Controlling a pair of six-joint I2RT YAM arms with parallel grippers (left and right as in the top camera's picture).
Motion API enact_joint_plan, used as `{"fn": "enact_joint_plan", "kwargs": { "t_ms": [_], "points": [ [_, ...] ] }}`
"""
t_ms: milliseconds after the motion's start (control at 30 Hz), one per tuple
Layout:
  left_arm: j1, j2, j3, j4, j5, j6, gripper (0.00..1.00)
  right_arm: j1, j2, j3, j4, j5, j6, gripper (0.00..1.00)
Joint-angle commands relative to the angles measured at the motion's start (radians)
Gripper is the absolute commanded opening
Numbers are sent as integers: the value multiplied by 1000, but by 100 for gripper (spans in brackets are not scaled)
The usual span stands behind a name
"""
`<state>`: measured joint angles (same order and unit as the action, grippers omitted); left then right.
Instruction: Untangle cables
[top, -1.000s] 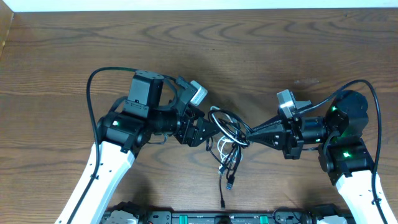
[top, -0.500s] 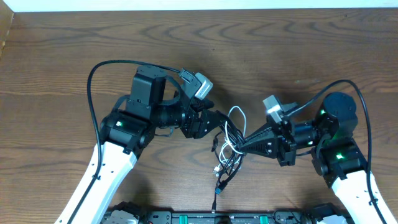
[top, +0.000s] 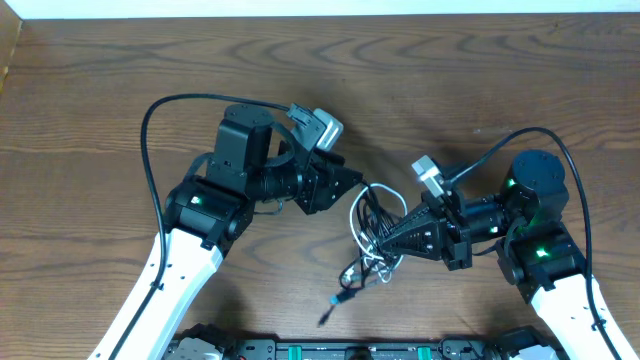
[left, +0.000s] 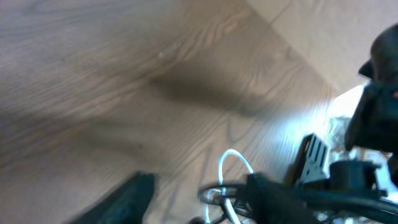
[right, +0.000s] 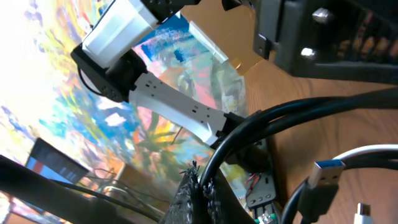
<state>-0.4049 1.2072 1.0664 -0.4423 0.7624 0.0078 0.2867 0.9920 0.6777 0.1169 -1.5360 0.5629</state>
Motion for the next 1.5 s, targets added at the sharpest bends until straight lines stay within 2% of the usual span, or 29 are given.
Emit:
{"fn": "enact_joint_plan", "kwargs": {
  "t_ms": [0, 100, 200, 533, 733, 867, 1000, 1133, 1300, 1467],
  "points": [
    [0, 1, 2, 3, 68, 10, 69, 10, -3, 10, 3, -8, 54, 1],
    [0, 1, 2, -28, 87, 75, 77, 9, -3, 10, 4, 28, 53, 1],
    [0, 1, 2, -74, 87, 134, 80, 9, 4, 10, 9, 67, 53, 1],
    [1, 1, 2, -122, 79, 247, 80, 9, 116, 10, 161, 86, 193, 1],
    [3, 1, 2, -148, -110, 242, 80, -2, 202, 10, 183, 97, 192, 1],
    [12, 1, 2, -147, -120, 242, 80, -8, 240, 10, 188, 97, 193, 1],
    [11, 1, 2, -143, -116, 242, 80, -6, 246, 10, 212, 81, 266, 1],
    [11, 1, 2, -119, -40, 243, 80, 4, 246, 10, 347, 58, 415, 1],
    [11, 1, 2, -85, -29, 243, 80, 46, 246, 10, 560, 35, 594, 1],
    [10, 1, 2, -23, 48, 243, 80, 127, 246, 10, 636, 57, 696, 1]
  ]
}}
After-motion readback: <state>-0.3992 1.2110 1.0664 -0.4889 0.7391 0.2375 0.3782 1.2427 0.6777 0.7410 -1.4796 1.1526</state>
